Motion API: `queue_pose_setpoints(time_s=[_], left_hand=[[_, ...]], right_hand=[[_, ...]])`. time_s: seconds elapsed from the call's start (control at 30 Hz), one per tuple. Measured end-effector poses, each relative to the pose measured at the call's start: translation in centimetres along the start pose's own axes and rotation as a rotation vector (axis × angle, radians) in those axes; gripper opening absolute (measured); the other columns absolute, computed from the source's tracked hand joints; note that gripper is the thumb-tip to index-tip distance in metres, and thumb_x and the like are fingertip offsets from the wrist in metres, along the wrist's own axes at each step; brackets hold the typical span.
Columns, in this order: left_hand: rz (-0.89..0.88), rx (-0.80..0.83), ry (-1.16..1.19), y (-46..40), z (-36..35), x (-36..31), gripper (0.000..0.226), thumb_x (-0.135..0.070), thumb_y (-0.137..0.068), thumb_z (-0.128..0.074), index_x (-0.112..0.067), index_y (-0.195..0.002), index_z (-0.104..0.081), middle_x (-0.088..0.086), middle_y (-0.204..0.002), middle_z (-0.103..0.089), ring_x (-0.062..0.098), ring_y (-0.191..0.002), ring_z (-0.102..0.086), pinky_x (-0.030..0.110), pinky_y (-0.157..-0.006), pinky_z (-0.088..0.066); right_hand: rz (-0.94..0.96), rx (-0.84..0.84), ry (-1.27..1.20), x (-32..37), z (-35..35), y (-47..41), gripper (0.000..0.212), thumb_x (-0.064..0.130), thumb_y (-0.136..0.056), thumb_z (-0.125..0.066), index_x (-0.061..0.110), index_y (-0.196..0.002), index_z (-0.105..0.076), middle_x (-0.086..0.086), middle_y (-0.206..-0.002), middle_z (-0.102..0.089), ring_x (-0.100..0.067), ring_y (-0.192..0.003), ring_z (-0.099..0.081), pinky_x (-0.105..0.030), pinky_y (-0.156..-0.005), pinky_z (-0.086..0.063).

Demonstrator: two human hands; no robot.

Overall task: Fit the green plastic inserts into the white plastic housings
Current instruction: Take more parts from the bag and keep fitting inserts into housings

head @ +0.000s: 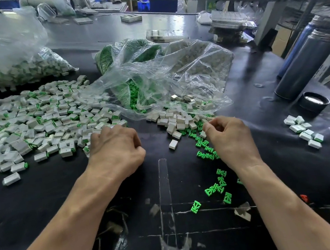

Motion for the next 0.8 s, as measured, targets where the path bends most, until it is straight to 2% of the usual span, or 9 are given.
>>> queue_pose_setpoints(time_s=[0.1,0.2,0.27,0.37,0.53,0.67,0.8], left_hand=[[-0.087,-0.070,0.100,0.3,-0.5,-0.9,0.015,-0.053,-0.090,-0.065,-0.040,-0.096,-0.068,-0.010,-0.101,-0.055,0.018,-0.112,-0.048,0.039,-0.097,-0.032],[-0.224,-0.149,0.309,1.4,-1.1,-3.0,0.012,-0.049,-0.093,-0.067,-0.038,-0.098,-0.067,-0.012,-0.099,-0.060,0.014,-0.105,-0.052,0.035,-0.097,-0.031],[-0.273,-0.163,0.338,1.8,-1.8,-4.2,0.014,-0.047,-0.095,-0.065,-0.036,-0.103,-0.068,-0.012,-0.100,-0.061,0.014,-0.104,-0.054,0.035,-0.099,-0.034],[-0.287,-0.171,0.317,1.9,-2.7,-5.1,0.024,-0.051,-0.096,-0.062,-0.034,-0.111,-0.067,-0.011,-0.103,-0.060,0.014,-0.107,-0.054,0.035,-0.099,-0.034],[-0.275,-0.162,0.273,1.6,-3.3,-5.3,0.028,-0.048,-0.095,-0.066,-0.033,-0.119,-0.065,-0.010,-0.108,-0.060,0.015,-0.110,-0.054,0.034,-0.101,-0.034],[-0.270,-0.134,0.347,1.5,-3.3,-5.1,0.017,-0.037,-0.096,-0.066,-0.033,-0.113,-0.067,-0.011,-0.106,-0.061,0.014,-0.107,-0.055,0.034,-0.101,-0.034],[-0.281,-0.134,0.430,1.6,-3.0,-5.0,0.015,-0.031,-0.096,-0.066,-0.030,-0.110,-0.068,-0.011,-0.101,-0.060,0.013,-0.104,-0.055,0.033,-0.099,-0.038]], right_hand=[[-0.007,0.080,0.056,-0.4,0.0,-0.2,0.021,0.036,-0.091,-0.075,0.031,-0.072,-0.073,0.014,-0.070,-0.067,-0.015,-0.077,-0.066,-0.040,-0.080,-0.058],[-0.035,0.162,0.101,-0.4,-0.4,0.0,0.011,0.038,-0.087,-0.080,0.034,-0.077,-0.076,0.017,-0.072,-0.069,-0.010,-0.078,-0.066,-0.040,-0.083,-0.059],[-0.051,0.178,0.195,0.0,-0.4,0.1,0.012,0.044,-0.084,-0.081,0.036,-0.080,-0.074,0.019,-0.078,-0.070,-0.011,-0.085,-0.067,-0.038,-0.086,-0.058],[-0.063,0.181,0.337,0.4,-0.4,0.3,0.021,0.053,-0.081,-0.082,0.036,-0.083,-0.069,0.017,-0.090,-0.070,-0.014,-0.093,-0.065,-0.032,-0.083,-0.051],[-0.048,0.189,0.424,1.0,-0.5,0.3,0.021,0.052,-0.083,-0.081,0.035,-0.091,-0.071,0.012,-0.097,-0.070,-0.017,-0.097,-0.065,-0.031,-0.080,-0.044],[-0.010,0.168,0.443,1.2,-0.5,0.3,0.016,0.049,-0.090,-0.073,0.034,-0.090,-0.071,0.011,-0.090,-0.068,-0.017,-0.093,-0.064,-0.031,-0.077,-0.043],[0.038,0.059,0.394,1.3,-0.5,0.5,0.020,0.043,-0.097,-0.064,0.028,-0.087,-0.071,0.008,-0.084,-0.069,-0.020,-0.086,-0.065,-0.031,-0.075,-0.043]])
Point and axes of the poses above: each hand's wrist, its own y-axis away from the middle knuckle, its own z-axis out of the back of the hand, x = y × z, the point moved 3 cm from there along -y, towards the middle knuckle
